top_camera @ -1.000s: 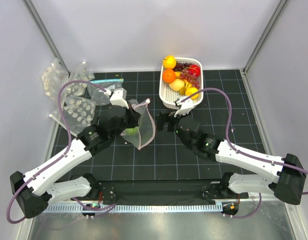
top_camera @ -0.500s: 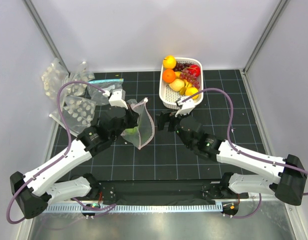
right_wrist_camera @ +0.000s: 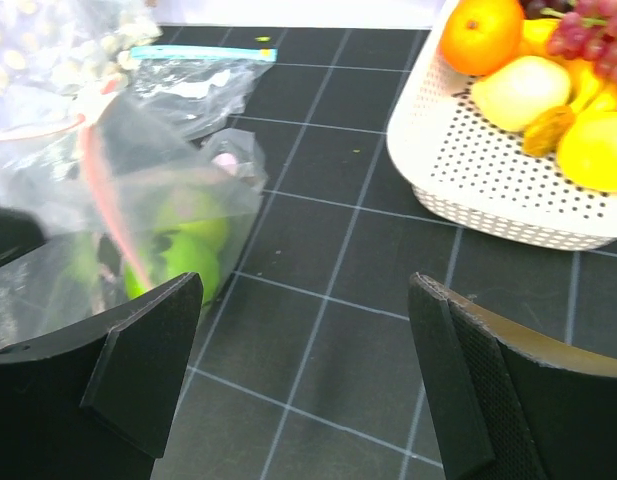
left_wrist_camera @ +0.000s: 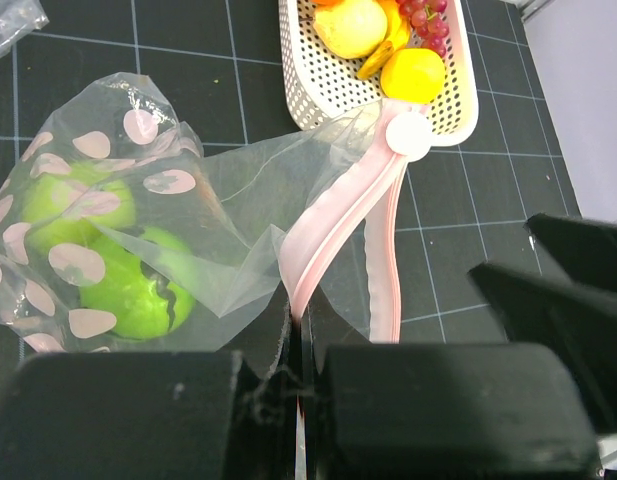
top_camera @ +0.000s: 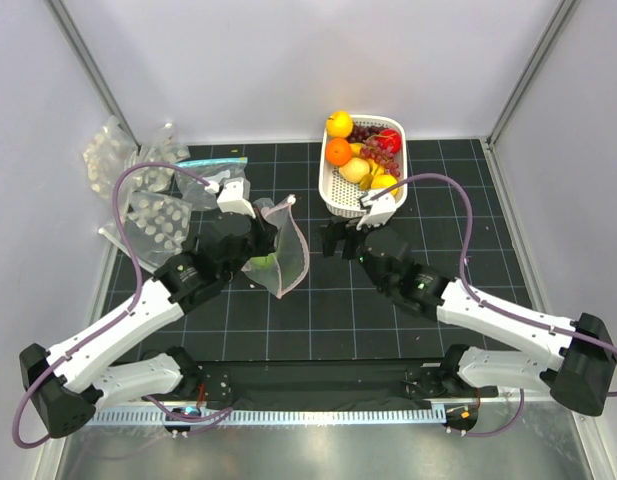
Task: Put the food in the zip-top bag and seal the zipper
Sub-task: Pick up the fake fruit from the bin.
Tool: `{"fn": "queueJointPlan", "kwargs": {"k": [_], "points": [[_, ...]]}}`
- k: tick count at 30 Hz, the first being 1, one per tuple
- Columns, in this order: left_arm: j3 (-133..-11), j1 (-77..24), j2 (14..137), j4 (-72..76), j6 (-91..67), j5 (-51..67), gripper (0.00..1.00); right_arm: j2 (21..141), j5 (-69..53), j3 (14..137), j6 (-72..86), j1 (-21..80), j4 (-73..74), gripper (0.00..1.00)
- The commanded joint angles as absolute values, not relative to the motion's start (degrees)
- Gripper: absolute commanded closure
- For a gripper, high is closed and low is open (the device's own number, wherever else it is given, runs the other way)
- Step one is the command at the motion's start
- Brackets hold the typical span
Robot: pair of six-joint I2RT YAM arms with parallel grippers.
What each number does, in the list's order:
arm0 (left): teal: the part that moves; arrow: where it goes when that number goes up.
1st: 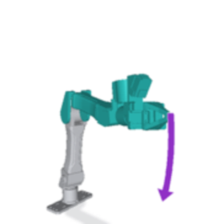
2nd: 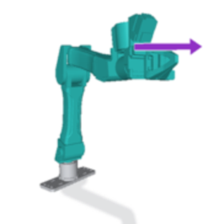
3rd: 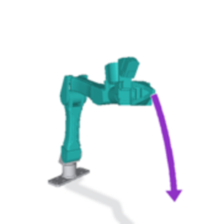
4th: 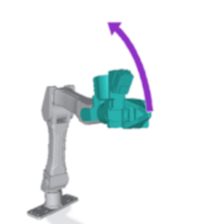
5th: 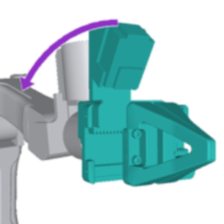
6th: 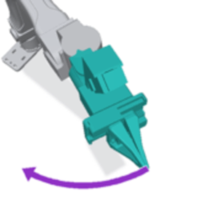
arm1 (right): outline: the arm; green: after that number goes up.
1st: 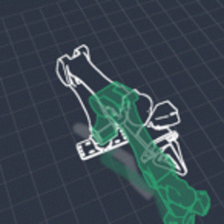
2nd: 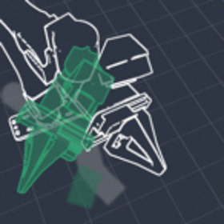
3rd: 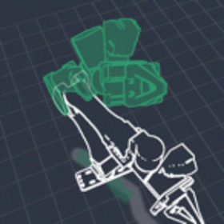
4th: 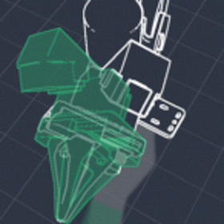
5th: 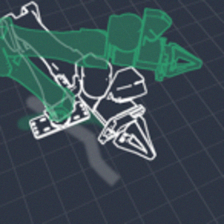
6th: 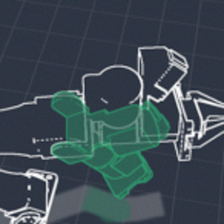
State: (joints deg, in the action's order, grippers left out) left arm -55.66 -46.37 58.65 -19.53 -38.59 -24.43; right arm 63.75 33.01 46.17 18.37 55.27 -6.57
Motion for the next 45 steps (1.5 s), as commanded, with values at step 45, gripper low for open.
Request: {"fn": "queueJointPlan", "kwargs": {"k": [45], "points": [[-56.4, -46.0, 61.5, -16.3, -39.6, -22.9, 1.00, 120.7, 40.0, 93.0, 23.5, 20.9, 15.6, 0.01]]}}
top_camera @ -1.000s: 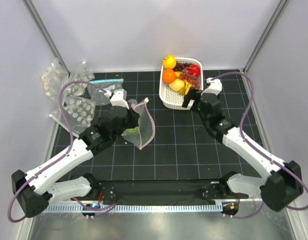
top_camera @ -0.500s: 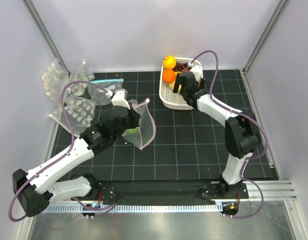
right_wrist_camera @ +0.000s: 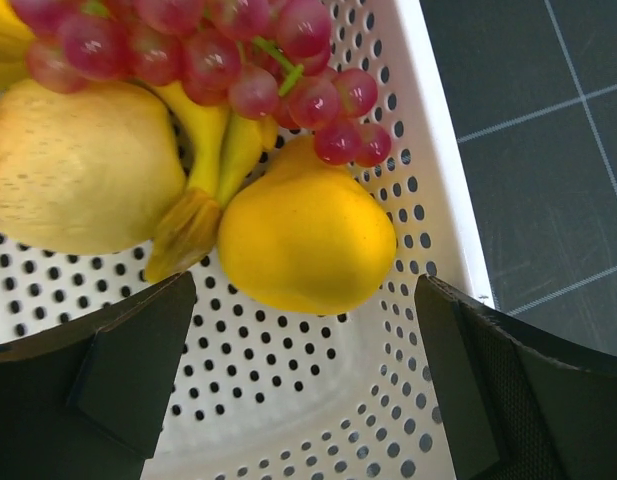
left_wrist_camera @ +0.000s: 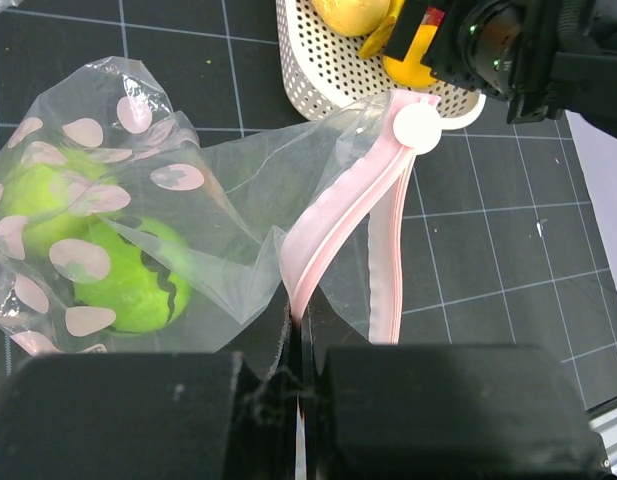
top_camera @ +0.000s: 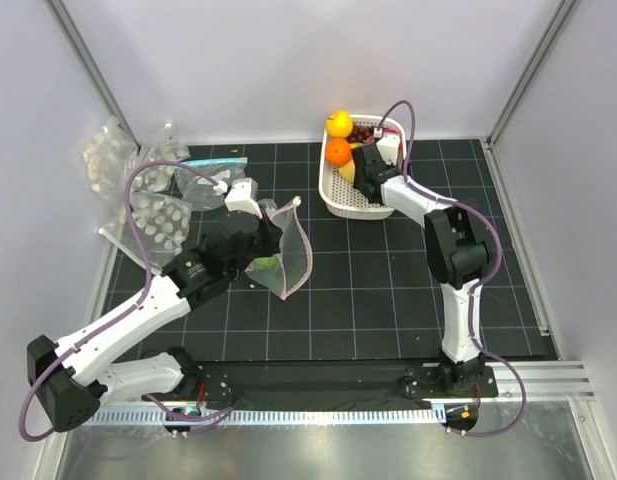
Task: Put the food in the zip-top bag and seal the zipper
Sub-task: Pick up the fake fruit from the bin.
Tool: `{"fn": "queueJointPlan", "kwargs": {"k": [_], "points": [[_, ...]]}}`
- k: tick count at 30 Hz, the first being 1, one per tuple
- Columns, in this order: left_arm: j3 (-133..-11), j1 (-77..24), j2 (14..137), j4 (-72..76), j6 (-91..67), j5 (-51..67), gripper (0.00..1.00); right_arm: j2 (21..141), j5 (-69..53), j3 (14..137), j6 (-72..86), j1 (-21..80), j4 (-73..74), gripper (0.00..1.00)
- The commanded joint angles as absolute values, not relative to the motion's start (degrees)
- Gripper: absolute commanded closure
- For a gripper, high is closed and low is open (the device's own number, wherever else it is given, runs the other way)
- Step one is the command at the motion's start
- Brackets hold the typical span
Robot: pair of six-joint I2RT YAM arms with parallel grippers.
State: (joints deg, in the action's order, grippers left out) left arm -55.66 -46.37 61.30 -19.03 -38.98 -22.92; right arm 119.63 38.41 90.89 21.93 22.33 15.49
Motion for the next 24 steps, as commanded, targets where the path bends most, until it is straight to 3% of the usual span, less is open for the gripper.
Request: {"fn": "queueJointPlan", "kwargs": {"k": [1, 5, 11, 14, 24], "points": [[-56.5, -46.0, 61.6, -16.3, -39.6, -22.9, 1.00, 121.2, 39.0, 93.2, 23.6, 20.2, 15.0, 0.00], [-56.6, -46.1, 61.9, -16.3, -39.5, -23.0, 1.00, 123.5, 37.2, 94.4, 23.3, 18.9, 14.4, 0.03], [-56.6, -46.0, 62.0, -16.3, -39.5, -22.9, 1.00, 122.0, 33.9, 93.3, 20.7, 18.6, 12.1, 0.38], [-56.7, -46.0, 62.2, -16.3, -39.5, -22.8, 1.00, 118.8, 31.6, 91.1, 19.7, 18.6, 10.7, 0.46], [-56.8, -46.0, 62.4, -16.3, -39.4, -23.3, 1.00, 104.9, 28.9, 81.1, 17.0, 22.2, 5.1, 0.50]]}}
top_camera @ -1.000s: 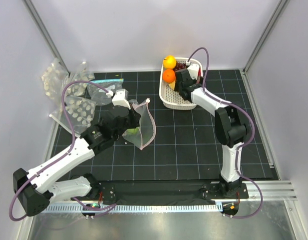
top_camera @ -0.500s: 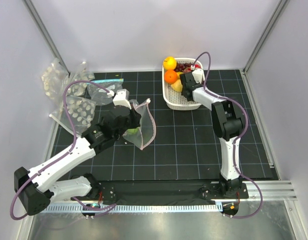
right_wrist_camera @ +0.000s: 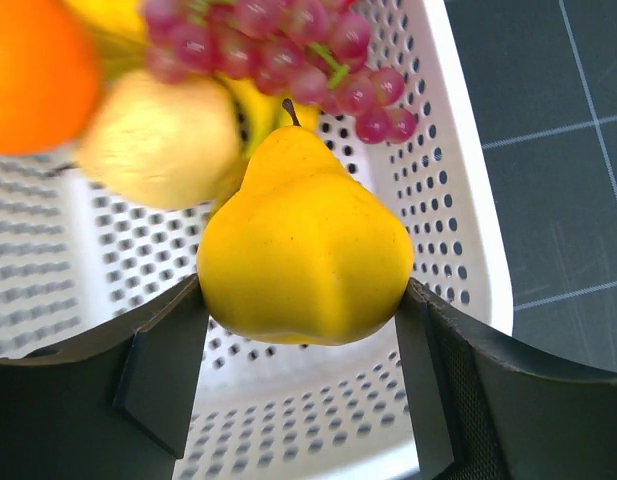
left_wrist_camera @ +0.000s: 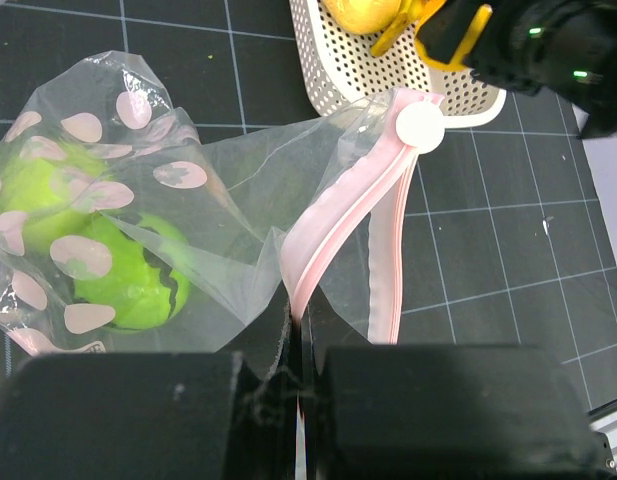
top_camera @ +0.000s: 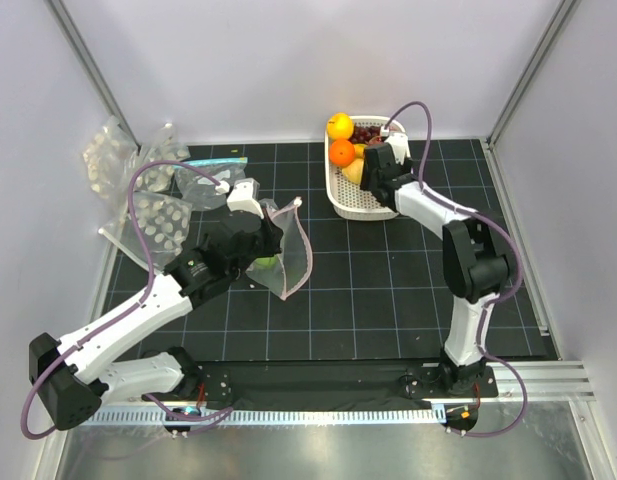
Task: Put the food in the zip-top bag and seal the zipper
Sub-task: Pick up the fake fruit from the bin, then place the fake fruit in the zipper food storage bag.
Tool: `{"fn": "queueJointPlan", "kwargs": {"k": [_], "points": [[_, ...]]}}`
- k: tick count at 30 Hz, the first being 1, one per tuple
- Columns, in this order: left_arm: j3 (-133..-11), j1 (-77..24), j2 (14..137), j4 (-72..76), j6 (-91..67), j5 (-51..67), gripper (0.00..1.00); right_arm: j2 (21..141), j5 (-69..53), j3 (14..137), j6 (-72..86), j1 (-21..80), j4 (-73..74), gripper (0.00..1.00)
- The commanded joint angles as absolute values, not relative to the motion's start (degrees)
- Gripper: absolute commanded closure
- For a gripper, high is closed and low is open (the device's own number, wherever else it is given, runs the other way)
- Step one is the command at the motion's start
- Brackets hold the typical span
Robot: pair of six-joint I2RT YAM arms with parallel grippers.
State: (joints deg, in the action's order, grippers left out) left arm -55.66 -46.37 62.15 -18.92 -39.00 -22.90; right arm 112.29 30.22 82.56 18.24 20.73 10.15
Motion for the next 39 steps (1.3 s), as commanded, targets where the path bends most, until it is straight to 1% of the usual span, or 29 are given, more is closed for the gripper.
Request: {"fn": "queueJointPlan", "kwargs": {"k": [1, 6, 9, 13, 16, 20, 23, 26, 28, 39], "points": [[-56.8, -46.0, 62.3, -16.3, -39.5, -23.0, 1.00, 103.7, 28.7, 79.8, 17.1, 22.3, 4.7, 0.50], [-56.6, -46.0, 62.1, -16.3, -39.5, -23.6, 1.00, 96.8, 26.4, 75.6, 18.1, 23.7, 4.4, 0.51], [-56.7, -46.0, 62.5, -16.3, -39.4, -23.6, 1.00, 92.7, 24.5, 71.1, 19.2, 25.0, 3.7, 0.51], [-57.1, -46.0, 63.0, -16.4, -39.5, -22.8, 1.00, 84.1, 22.2, 62.9, 20.7, 27.6, 1.5, 0.52], [-57.4, -46.1, 63.8, -16.4, -39.6, -22.2, 1.00, 80.1, 22.1, 58.5, 20.3, 30.6, 1.5, 0.52], [-57.8, -46.0, 64.5, -16.7, -39.6, -21.5, 1.00, 71.3, 21.7, 52.9, 20.9, 34.7, 1.5, 0.52], [-57.9, -46.0, 64.4, -16.8, -39.6, -21.6, 1.00, 65.7, 19.8, 47.8, 21.8, 37.9, -1.8, 0.52], [-57.7, -46.1, 64.2, -16.9, -39.6, -22.1, 1.00, 63.2, 18.5, 46.5, 21.7, 41.0, -1.7, 0.53], [-57.7, -46.0, 64.1, -16.9, -39.5, -22.8, 1.00, 62.3, 20.2, 46.5, 19.9, 44.0, -1.6, 0.54], [-58.0, -46.1, 64.3, -17.2, -39.1, -23.6, 1.00, 59.7, 19.3, 46.1, 13.8, 51.6, -3.4, 0.55]]}}
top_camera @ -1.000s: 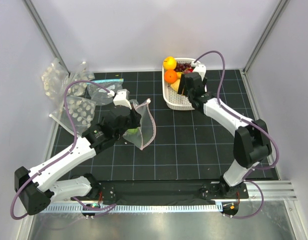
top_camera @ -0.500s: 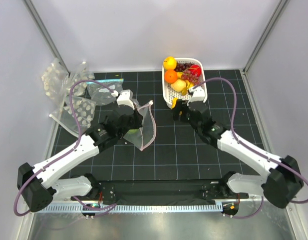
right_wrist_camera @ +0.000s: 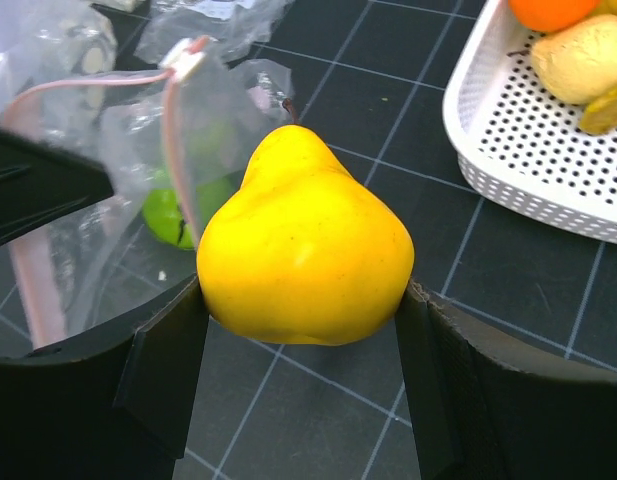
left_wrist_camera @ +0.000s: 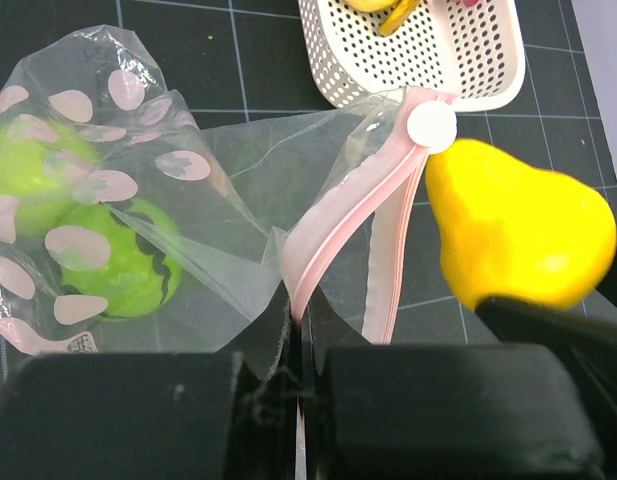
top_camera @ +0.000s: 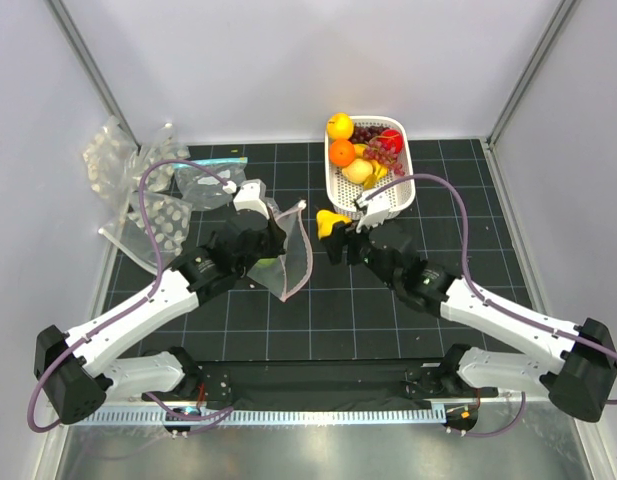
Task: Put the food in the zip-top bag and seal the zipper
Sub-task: Place the fake fruit in the zipper food storage bag.
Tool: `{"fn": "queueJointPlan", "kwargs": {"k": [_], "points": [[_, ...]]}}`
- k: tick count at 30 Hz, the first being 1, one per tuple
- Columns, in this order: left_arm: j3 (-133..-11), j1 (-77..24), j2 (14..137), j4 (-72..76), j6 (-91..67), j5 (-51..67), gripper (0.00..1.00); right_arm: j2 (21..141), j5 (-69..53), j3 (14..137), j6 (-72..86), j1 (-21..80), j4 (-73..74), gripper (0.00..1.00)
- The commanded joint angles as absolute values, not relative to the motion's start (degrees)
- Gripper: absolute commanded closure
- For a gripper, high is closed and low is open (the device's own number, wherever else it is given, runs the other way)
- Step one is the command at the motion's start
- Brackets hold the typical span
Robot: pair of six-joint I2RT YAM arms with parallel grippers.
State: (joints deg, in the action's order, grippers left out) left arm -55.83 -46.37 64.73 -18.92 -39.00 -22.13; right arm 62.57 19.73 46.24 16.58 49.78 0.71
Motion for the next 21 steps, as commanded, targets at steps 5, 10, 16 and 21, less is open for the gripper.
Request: {"fn": "queueJointPlan", "kwargs": {"k": [5, 10, 16, 21], "points": [[-58.1, -46.0, 64.2, -17.8, -38.7, -24.7, 1.00, 57.8, 17.6, 45.7, 10.6, 55.0, -4.5, 0.56], [-58.4, -46.0, 64.2, -18.2, -38.6, -25.1, 1.00, 55.9, 14.1, 43.9, 7.9, 58.5, -7.9, 0.57], [-58.4, -46.1, 63.6, -18.5, -38.8, -24.2, 1.00, 58.0, 11.5, 43.7, 5.5, 61.8, -9.9, 0.57], [-58.4, -46.0, 61.9, -18.8, -38.8, -23.7, 1.00, 63.2, 13.1, 45.1, 5.9, 62.6, -10.4, 0.57]]}}
